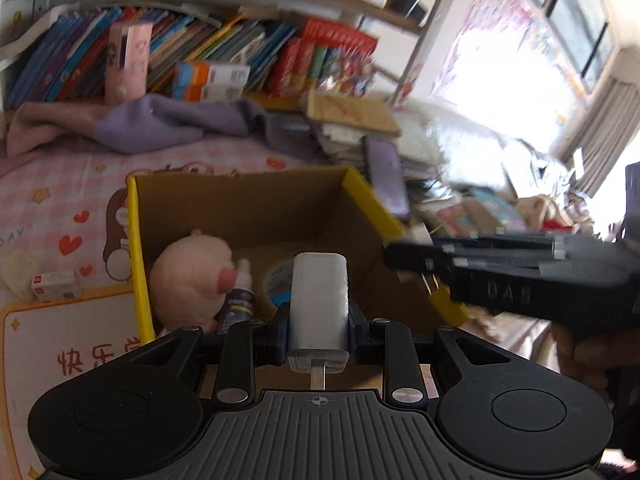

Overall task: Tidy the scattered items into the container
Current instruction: 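Lower the charger into the box with the right tool while the left tool releases its charger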

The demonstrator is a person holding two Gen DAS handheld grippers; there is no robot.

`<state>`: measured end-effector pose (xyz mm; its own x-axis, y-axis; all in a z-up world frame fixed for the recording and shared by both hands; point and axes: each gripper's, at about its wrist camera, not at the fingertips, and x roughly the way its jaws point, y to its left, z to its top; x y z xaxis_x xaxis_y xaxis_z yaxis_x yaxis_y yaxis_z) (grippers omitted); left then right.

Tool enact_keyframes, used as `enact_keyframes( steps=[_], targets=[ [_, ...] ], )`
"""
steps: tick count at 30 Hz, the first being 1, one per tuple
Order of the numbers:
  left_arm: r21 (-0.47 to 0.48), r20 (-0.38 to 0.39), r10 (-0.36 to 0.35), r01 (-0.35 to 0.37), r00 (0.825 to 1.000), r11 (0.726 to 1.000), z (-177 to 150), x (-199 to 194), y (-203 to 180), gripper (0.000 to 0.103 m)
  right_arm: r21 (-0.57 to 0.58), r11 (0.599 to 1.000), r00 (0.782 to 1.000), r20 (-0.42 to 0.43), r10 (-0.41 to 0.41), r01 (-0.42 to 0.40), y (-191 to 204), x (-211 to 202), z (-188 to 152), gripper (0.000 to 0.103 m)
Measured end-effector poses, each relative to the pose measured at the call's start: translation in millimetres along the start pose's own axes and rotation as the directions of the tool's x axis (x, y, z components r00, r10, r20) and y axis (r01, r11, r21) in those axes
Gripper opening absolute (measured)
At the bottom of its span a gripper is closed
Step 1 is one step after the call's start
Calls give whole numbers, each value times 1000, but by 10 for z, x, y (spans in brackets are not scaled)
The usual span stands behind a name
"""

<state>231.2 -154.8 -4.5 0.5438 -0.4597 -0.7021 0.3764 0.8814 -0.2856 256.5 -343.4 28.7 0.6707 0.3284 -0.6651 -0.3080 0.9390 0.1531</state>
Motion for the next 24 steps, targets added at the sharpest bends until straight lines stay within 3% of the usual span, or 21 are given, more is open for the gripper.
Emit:
enact_keyframes(
  steps=[6, 13, 24],
  targets=[
    [22, -121, 40, -38, 992, 999, -8, 418, -42, 25, -90, 995, 996, -81, 39, -46, -69, 567, 210, 25],
    [-2, -217, 71, -73, 974, 997, -69, 646, 4, 25, -213, 971, 980, -186, 70, -109, 4, 1192, 380, 25],
    [-52, -226, 90, -104, 970, 993, -87, 731, 44, 25, -300, 939, 940, -335, 63, -170, 67, 1745, 417, 25]
  ],
)
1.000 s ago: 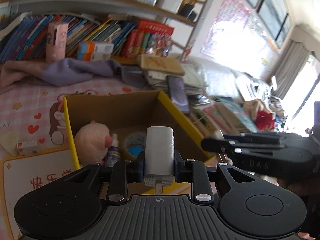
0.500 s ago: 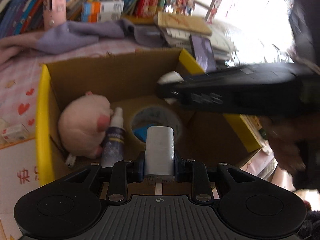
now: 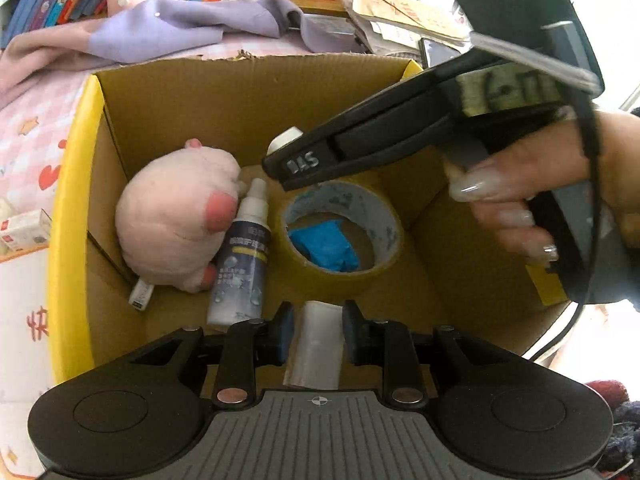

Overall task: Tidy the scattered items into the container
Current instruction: 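Lower the charger into the box with the right tool while the left tool releases its charger, then lift both open tools out of the yellow box and back over the table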

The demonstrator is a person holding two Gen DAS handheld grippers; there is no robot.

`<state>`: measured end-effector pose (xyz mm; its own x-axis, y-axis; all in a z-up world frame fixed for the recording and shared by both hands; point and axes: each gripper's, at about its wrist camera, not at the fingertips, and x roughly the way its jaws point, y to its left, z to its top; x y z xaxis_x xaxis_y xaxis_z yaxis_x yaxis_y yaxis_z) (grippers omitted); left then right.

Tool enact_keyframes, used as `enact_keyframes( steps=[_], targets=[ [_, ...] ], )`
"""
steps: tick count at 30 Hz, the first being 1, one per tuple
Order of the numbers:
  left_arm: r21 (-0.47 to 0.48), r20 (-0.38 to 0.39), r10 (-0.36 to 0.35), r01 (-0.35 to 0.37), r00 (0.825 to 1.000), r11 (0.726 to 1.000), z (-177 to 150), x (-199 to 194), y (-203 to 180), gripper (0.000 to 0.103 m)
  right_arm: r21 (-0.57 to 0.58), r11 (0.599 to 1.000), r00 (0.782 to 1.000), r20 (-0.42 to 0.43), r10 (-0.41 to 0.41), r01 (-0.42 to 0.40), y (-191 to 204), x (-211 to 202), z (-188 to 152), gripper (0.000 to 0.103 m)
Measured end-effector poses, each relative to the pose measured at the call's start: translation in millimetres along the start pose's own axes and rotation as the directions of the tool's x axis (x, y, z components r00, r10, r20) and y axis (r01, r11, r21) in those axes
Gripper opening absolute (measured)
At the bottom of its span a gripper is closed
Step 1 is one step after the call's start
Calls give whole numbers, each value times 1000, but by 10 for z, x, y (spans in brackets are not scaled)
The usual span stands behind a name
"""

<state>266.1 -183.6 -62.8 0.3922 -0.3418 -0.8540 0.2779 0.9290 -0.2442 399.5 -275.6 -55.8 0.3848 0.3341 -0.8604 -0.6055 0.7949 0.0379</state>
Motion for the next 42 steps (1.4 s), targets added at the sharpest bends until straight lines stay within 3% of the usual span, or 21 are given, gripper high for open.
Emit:
enact_keyframes(
  steps=[4, 7, 8, 13, 17, 21, 25, 34, 42],
  targets=[
    [9, 15, 13, -13, 1000, 1000, -28, -27, -46, 28, 38, 999, 1000, -18, 11, -10, -69, 63, -7, 26],
    [8, 39, 67, -68, 997, 998, -30, -89, -80, 40, 67, 998, 1000, 20, 13, -15, -109, -3, -1, 54],
    [9, 52, 90, -91, 995, 996, -32, -120, -99, 43, 73, 997, 999, 32, 21, -23, -119, -32, -3, 56],
    [23, 125, 116, -120, 985, 992, -110, -388, -188, 60, 95, 995, 996, 83, 34, -42, -97, -277, -106, 58],
    [51, 162, 147, -157, 976, 986, -123, -532, -241, 64, 143, 988, 989, 140, 40, -60, -37, -528, -191, 60],
    [29, 229, 160, -171, 960, 985, -138, -741, -186, 76, 152, 988, 977, 215, -2, -32, 92, -824, -243, 62],
    [22, 275, 153, -166, 949, 986, -248, -889, -146, 80, 142, 989, 954, 291, -70, 29, 252, -1097, -376, 65],
    [-8, 356, 139, -146, 924, 989, -673, -1282, 116, 86, 235, 952, 865, 416, -279, 194, 607, -1552, -850, 71],
    [2, 397, 145, -158, 906, 987, -1006, -1587, 422, 87, 384, 891, 824, 402, -399, 245, 1048, -1732, -1275, 71]
  ],
)
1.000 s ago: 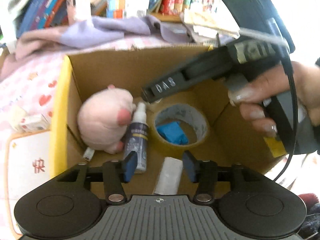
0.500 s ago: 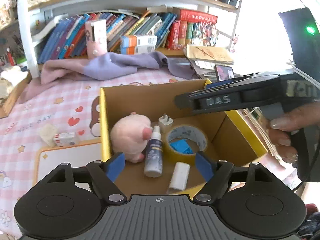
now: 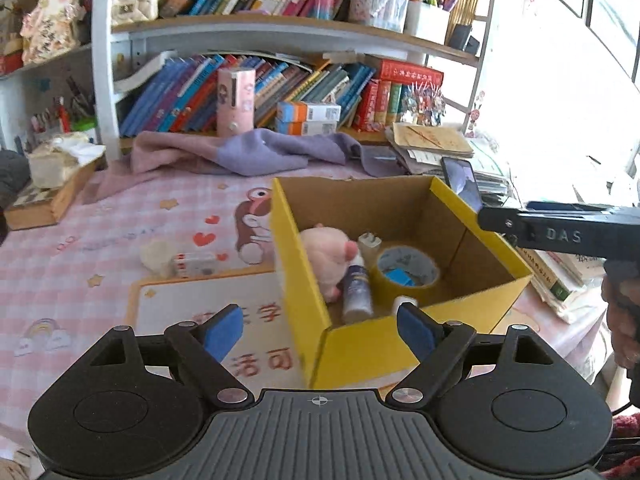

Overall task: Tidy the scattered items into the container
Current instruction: 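Lift both open tools out of the yellow box and back over the table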

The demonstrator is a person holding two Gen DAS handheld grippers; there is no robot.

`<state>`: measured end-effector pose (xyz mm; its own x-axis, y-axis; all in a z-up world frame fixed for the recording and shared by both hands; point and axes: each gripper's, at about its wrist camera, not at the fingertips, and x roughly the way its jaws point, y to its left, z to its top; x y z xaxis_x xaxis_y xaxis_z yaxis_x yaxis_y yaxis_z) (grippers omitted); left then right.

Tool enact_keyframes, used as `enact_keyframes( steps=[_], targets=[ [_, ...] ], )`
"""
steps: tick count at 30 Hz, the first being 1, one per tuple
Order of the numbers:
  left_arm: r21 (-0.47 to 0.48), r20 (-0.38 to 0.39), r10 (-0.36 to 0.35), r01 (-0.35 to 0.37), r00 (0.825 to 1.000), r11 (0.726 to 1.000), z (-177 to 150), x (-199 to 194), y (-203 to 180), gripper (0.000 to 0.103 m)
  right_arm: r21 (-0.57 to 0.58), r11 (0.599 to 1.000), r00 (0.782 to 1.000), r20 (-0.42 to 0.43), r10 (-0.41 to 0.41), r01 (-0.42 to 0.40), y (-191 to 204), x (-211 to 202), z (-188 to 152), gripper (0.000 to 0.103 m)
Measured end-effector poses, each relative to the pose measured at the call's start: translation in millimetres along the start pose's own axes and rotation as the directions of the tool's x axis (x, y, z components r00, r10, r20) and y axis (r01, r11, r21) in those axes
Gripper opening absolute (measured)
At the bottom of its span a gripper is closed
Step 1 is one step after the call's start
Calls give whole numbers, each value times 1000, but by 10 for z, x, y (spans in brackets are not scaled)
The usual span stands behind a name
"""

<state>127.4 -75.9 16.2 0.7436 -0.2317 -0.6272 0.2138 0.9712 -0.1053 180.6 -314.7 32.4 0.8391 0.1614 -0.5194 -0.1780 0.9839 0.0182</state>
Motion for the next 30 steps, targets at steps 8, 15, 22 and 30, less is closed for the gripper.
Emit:
enact_keyframes(
  steps=[8, 15, 22, 30],
  targets=[
    [-76, 10, 11, -11, 1000, 997, -340, -400, 460, 87, 80, 990, 992, -52, -112, 116, 354, -332, -344, 71],
    [-98, -9, 59, -60, 998, 993, -624, -592, 782, 87, 95, 986, 989, -80, -127, 134, 761, -669, -670, 71],
    [-112, -44, 58, -63, 997, 992, -794, -750, 1018, 87, 82, 992, 990, -114, -87, 97, 1164, -846, -867, 72],
    [-76, -67, 49, -54, 997, 996, -931, -887, 1111, 91, 23, 1000, 989, -146, -13, 17, 1591, -876, -912, 76]
  ],
)
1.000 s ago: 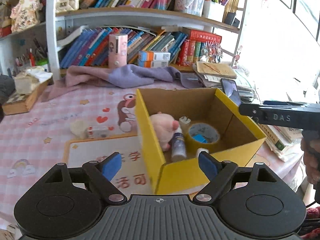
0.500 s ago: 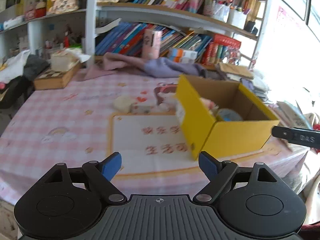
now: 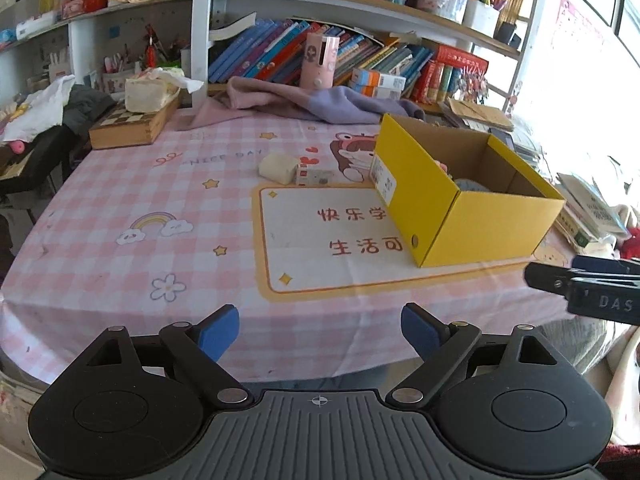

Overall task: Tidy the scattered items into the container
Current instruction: 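Lift both open tools out of the yellow box and back over the table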

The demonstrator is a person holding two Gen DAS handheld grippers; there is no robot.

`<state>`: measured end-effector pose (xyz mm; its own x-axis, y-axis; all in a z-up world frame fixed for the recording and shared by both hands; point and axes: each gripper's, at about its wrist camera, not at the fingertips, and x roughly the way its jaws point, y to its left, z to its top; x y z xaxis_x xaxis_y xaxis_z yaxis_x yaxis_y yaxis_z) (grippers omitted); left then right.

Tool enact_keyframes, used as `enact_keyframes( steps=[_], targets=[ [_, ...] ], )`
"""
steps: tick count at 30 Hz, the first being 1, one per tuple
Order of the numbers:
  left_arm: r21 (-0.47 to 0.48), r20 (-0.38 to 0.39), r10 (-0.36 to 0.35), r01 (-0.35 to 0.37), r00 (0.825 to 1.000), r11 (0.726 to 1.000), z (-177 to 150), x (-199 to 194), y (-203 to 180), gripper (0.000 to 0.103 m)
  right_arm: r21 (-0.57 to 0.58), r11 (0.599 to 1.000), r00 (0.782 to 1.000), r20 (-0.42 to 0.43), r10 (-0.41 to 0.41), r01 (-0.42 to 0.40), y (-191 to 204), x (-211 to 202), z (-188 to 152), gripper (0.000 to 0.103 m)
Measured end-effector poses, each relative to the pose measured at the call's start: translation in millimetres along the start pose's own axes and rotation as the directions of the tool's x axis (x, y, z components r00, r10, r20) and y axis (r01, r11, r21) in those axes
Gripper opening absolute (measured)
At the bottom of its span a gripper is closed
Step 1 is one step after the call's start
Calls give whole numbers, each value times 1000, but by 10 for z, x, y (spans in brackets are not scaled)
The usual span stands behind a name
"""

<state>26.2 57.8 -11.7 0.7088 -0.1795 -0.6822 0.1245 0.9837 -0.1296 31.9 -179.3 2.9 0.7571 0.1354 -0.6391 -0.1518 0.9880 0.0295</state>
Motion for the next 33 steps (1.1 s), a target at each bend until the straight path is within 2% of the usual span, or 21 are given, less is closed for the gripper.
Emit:
enact_keyframes(
  steps=[11, 16, 19, 26, 33],
  targets=[
    [-21, 22, 32, -31, 999, 999, -52, -168, 212, 96, -129, 985, 993, -35, 109, -112, 481, 48, 28, 80],
    [-46, 14, 34, -33, 999, 998, -37, -133, 258, 99, -239, 959, 988, -44, 149, -156, 679, 60, 15, 80],
    [-38, 2, 41, -41, 999, 998, -35, -92, 264, 99, -283, 948, 989, -36, 145, -149, 756, 89, 13, 80],
    [-52, 5, 68, -67, 998, 996, 30, -16, 377, 99, -281, 942, 983, -43, 179, -184, 826, 294, 113, 80],
    [-43, -17, 102, -102, 995, 994, 187, 219, 502, 99, -261, 943, 978, -51, 200, -206, 876, 610, 289, 80]
  ],
)
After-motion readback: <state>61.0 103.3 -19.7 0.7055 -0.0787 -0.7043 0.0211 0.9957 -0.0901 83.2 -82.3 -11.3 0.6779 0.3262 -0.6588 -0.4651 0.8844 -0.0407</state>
